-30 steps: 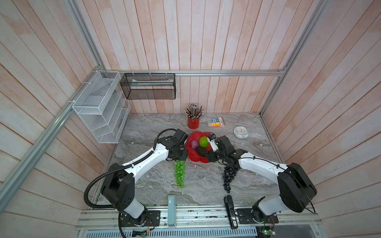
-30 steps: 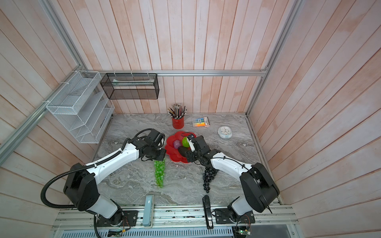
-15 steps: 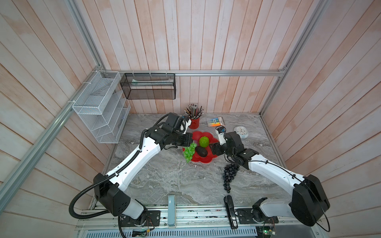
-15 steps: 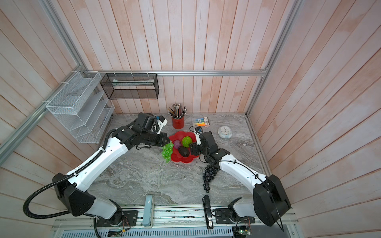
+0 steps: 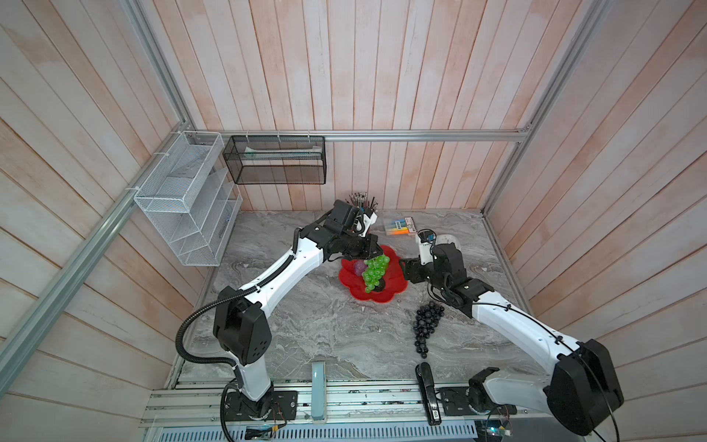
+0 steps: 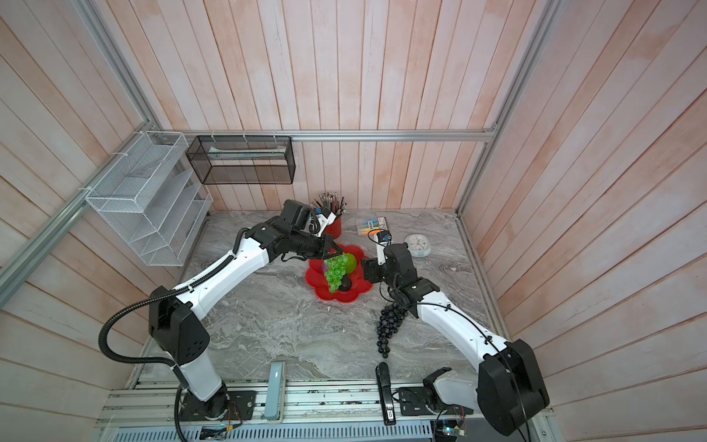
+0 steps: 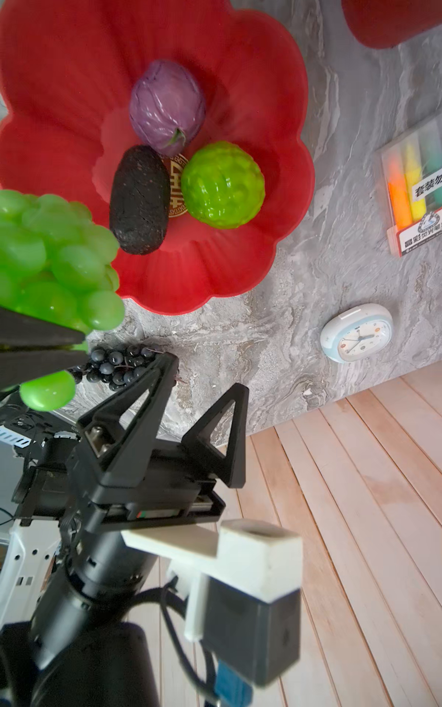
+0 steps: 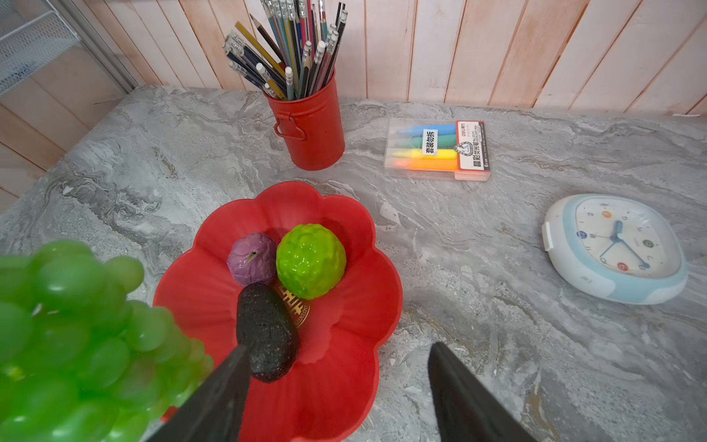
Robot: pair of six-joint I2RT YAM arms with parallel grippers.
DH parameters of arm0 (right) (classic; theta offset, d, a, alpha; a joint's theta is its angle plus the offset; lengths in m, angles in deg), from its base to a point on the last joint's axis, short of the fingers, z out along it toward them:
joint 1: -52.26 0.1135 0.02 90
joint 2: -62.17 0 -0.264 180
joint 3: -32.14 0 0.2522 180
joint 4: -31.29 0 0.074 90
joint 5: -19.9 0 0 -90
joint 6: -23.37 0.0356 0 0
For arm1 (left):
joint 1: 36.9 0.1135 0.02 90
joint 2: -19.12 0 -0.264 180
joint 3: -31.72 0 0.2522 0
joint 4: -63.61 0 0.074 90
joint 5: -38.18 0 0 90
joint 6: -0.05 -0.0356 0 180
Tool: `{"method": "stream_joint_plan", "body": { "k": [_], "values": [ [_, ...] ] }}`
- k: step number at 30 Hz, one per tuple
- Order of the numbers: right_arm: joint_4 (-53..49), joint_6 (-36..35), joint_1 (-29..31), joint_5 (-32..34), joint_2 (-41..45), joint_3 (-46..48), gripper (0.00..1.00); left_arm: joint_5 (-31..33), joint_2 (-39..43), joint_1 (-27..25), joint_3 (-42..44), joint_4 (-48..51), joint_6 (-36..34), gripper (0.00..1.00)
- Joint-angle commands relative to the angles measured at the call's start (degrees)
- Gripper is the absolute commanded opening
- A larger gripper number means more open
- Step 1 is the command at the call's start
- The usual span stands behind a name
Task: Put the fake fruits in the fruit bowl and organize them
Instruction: 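Lift the light green grapes with the left gripper and carry them over the red bowl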
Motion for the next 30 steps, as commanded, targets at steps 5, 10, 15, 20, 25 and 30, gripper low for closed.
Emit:
{"method": "stream_joint_plan", "body": {
  "k": [5, 10, 15, 20, 25, 30],
  "values": [
    [2.7, 1.4, -0.3, -0.7, 1.4, 2.3, 0.74, -4.4, 0.1, -0.3, 5.3, -10.8, 4.1, 0.00],
    [3.3, 1.1, -0.4, -0.4, 1.6, 2.2, 0.74, -7.8, -0.2, -0.3, 7.5, -14.6, 5.6, 0.00],
    [2.7, 0.8, -0.3, -0.8, 2.9, 2.3, 0.73, -9.7, 1.2, 1.2, 11.8, -18.5, 6.6, 0.00],
    [3.2, 0.8, -0.3, -0.9, 2.9, 3.4, 0.73, -10.6, 3.5, 3.4, 17.8, -22.1, 7.7, 0.00],
    [3.7, -0.8, 0.3, -3.6, 0.9, 2.4, 0.73, -10.5, 4.6, 5.5, 20.3, -21.4, 6.9, 0.00],
    [4.9, -1.9, 1.6, -4.8, -1.8, 1.3, 0.73, -10.3, 5.0, 7.4, 22.2, -20.2, 5.0, 0.00]
  ]
}}
